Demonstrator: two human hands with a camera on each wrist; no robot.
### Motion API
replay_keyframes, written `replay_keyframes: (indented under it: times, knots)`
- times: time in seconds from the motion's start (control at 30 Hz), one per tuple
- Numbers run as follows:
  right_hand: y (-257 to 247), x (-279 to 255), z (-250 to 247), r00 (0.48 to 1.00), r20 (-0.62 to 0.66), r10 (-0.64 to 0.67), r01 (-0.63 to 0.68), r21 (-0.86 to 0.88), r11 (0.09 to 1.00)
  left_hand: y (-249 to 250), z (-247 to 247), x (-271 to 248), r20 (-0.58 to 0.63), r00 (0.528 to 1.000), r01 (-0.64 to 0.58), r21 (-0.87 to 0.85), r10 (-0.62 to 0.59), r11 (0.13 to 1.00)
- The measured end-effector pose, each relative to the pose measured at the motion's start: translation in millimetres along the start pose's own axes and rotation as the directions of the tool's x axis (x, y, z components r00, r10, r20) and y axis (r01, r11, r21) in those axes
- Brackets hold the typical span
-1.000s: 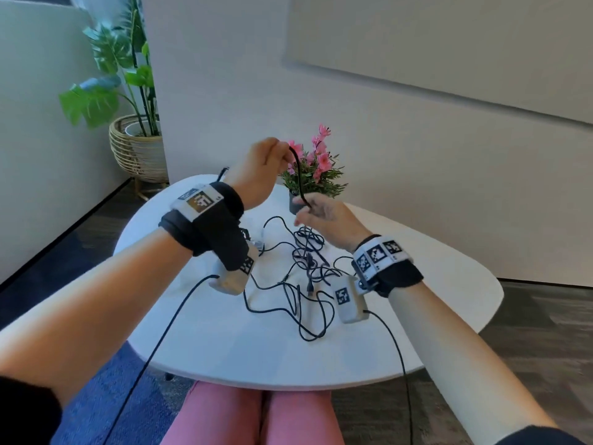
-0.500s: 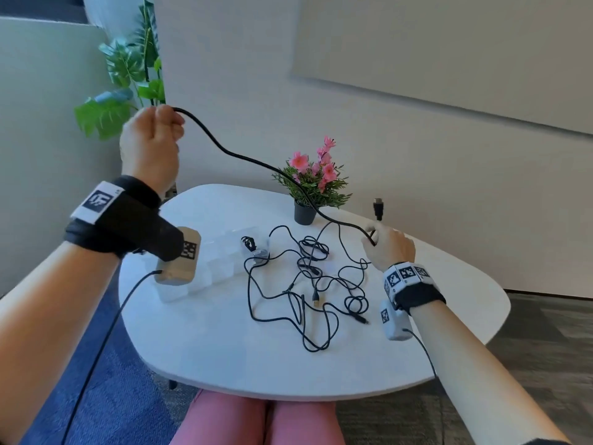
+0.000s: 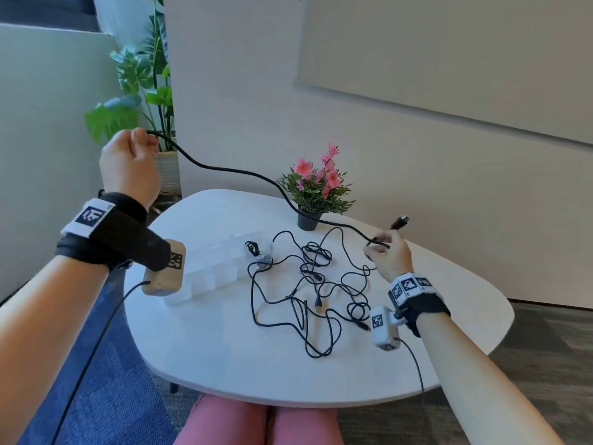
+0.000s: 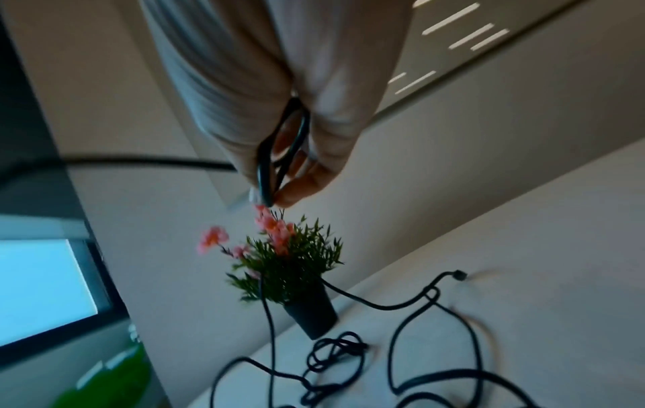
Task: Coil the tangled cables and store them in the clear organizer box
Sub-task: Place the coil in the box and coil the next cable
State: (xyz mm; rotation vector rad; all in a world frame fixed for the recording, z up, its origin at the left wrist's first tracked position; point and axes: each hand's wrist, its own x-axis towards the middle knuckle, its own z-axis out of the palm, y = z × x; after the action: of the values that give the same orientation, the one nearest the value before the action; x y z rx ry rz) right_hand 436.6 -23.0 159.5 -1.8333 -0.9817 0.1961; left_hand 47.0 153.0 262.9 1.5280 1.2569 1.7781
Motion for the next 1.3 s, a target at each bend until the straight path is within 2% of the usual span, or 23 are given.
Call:
replay_keyframes:
  times: [0.07, 0.1, 0.17, 0.23, 0.27, 0.33, 0.4, 0.43, 0.53, 0.6, 0.77, 0.83, 0.9, 0.93, 1.0, 1.07, 1.13, 1.2, 1.23, 1.3]
  knots:
    - [-1, 2, -6, 0.995, -0.054, 0.080, -0.075, 0.096, 0.993, -7, -1, 1, -0.028, 0.999, 0.046, 0.009, -0.046, 0.999]
    - [1, 3, -10, 0.993, -0.080, 0.090, -0.085, 0.068, 0.994, -11, -2, 2, -0.036, 0.997, 0.071, 0.016, -0.071, 0.997]
    - [9, 4, -20, 0.992, -0.103, 0.078, -0.093, -0.153, 0.984, -17, -2, 1, -0.026, 0.995, 0.098, 0.026, -0.097, 0.995]
    - [19, 3, -25, 0.990, -0.129, 0.053, -0.096, -0.352, 0.931, -21, -2, -3, -0.016, 0.995, 0.103, 0.040, -0.103, 0.994]
    - [26, 4, -25, 0.983, -0.168, 0.074, -0.130, -0.353, 0.927, -22, -1, -6, -0.014, 0.995, 0.101, 0.047, -0.100, 0.994]
    - [32, 2, -21, 0.959, -0.200, 0.199, -0.237, -0.188, 0.953, -24, 2, -11, -0.009, 0.994, 0.107, 0.054, -0.107, 0.993]
    - [32, 1, -17, 0.946, -0.114, 0.302, -0.314, -0.110, 0.943, -25, 7, -19, 0.021, 0.993, 0.118, 0.062, -0.119, 0.991]
    - [29, 0, -15, 0.951, -0.061, 0.303, -0.309, -0.159, 0.938, -24, 11, -25, 0.056, 0.992, 0.112, 0.069, -0.116, 0.991]
    - [13, -3, -9, 0.955, 0.165, 0.246, -0.154, -0.432, 0.888, -15, 23, -48, 0.212, 0.975, 0.039, 0.092, -0.058, 0.995]
    - [7, -2, -6, 0.942, 0.270, 0.201, -0.031, -0.525, 0.851, -6, 30, -60, 0.278, 0.960, 0.001, 0.082, -0.024, 0.997]
    - [-15, 2, -9, 0.975, 0.221, 0.039, 0.076, -0.489, 0.869, 14, 40, -69, 0.340, 0.939, 0.054, -0.013, -0.046, 0.998]
    - [-28, 3, -10, 0.974, 0.222, -0.047, 0.149, -0.471, 0.870, 23, 42, -72, 0.384, 0.923, 0.028, -0.010, -0.022, 1.000]
    - [-42, 1, -9, 0.962, 0.244, -0.124, 0.224, -0.442, 0.869, 28, 45, -75, 0.467, 0.884, 0.001, 0.017, -0.008, 1.000]
    - [-50, -1, -7, 0.953, 0.254, -0.164, 0.261, -0.421, 0.869, 30, 47, -77, 0.535, 0.845, 0.014, -0.005, -0.009, 1.000]
    - [-69, -8, -1, 0.929, 0.262, -0.262, 0.343, -0.343, 0.874, 35, 52, -84, 0.681, 0.732, 0.039, -0.068, 0.018, 0.997]
    - [-95, -17, 6, 0.895, 0.276, -0.351, 0.406, -0.174, 0.897, 41, 59, -94, 0.772, 0.633, 0.007, -0.080, 0.058, 0.997]
    - [-121, -29, 18, 0.848, 0.321, -0.422, 0.432, 0.043, 0.901, 47, 65, -103, 0.816, 0.570, -0.033, -0.097, 0.099, 0.995]
    - [-142, -39, 29, 0.806, 0.364, -0.467, 0.438, 0.164, 0.884, 50, 70, -107, 0.840, 0.527, -0.070, -0.106, 0.127, 0.992]
    - [-149, -41, 35, 0.798, 0.365, -0.480, 0.451, 0.167, 0.877, 51, 71, -107, 0.841, 0.524, -0.085, -0.106, 0.134, 0.991]
    - [-157, -40, 40, 0.811, 0.309, -0.497, 0.484, 0.122, 0.866, 53, 70, -104, 0.825, 0.551, -0.058, -0.115, 0.129, 0.992]
